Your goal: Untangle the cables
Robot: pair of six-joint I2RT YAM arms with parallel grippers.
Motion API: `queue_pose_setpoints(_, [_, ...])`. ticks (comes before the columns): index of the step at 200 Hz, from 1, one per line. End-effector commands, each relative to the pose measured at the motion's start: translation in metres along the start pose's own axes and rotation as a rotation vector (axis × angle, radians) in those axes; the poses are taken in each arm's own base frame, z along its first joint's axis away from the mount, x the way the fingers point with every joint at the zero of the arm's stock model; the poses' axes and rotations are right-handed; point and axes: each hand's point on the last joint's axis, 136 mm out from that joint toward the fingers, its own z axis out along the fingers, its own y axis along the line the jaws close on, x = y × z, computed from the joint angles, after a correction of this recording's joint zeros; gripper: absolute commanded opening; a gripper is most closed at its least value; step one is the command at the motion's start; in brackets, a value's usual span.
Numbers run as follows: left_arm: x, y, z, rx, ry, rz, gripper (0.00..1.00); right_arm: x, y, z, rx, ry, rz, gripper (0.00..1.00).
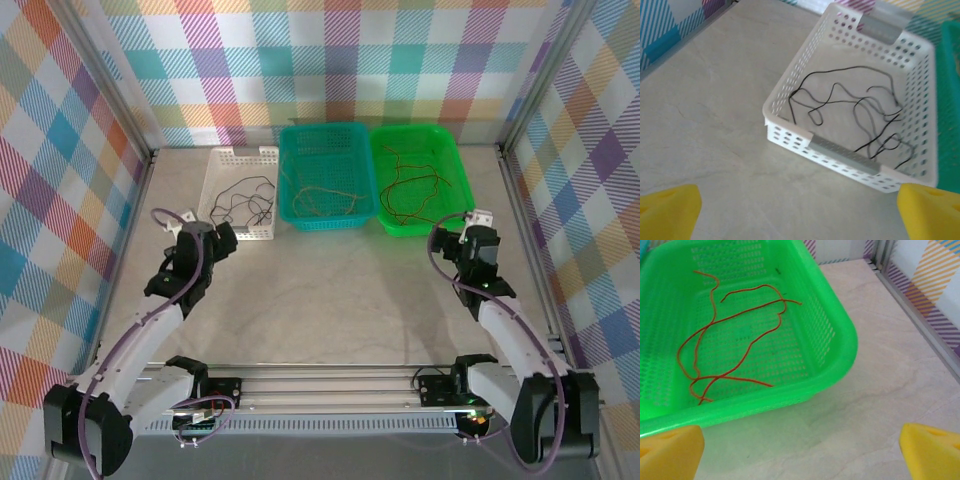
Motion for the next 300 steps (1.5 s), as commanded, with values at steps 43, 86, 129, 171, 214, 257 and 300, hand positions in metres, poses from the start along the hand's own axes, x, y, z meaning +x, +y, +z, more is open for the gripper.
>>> queue_pose_setpoints(43, [0.009, 0.005, 0.032, -0.070, -0.063, 0.179, 1.00, 0.014, 0.020, 0.053, -0.104, -0.084, -0.043, 1.00])
queue_pose_setpoints(86, [0.015, 0.011, 0.057, -0.057, -0.019, 0.152, 1.00, 0.032, 0.025, 0.068, -0.173, -0.109, -0.048, 1.00])
queue_pose_setpoints(129, [0.042, 0.022, 0.094, -0.062, -0.002, 0.205, 1.00, 0.032, 0.020, 0.070, -0.154, -0.098, -0.026, 1.00])
queue_pose_setpoints(171, [0.039, 0.001, 0.118, 0.042, 0.024, 0.215, 1.00, 0.031, 0.019, 0.068, -0.150, -0.115, -0.024, 1.00])
queue_pose_setpoints(214, [0.047, 0.003, 0.121, 0.127, -0.116, 0.222, 1.00, 0.031, 0.019, 0.069, -0.152, -0.115, -0.023, 1.00])
queue_pose_setpoints(257, [0.048, 0.002, 0.123, 0.131, -0.108, 0.228, 1.00, 0.031, 0.019, 0.068, -0.151, -0.114, -0.023, 1.00])
queue_pose_setpoints(300, [0.048, -0.003, 0.119, 0.119, -0.127, 0.255, 1.00, 0.032, 0.021, 0.073, -0.142, -0.091, -0.032, 1.00])
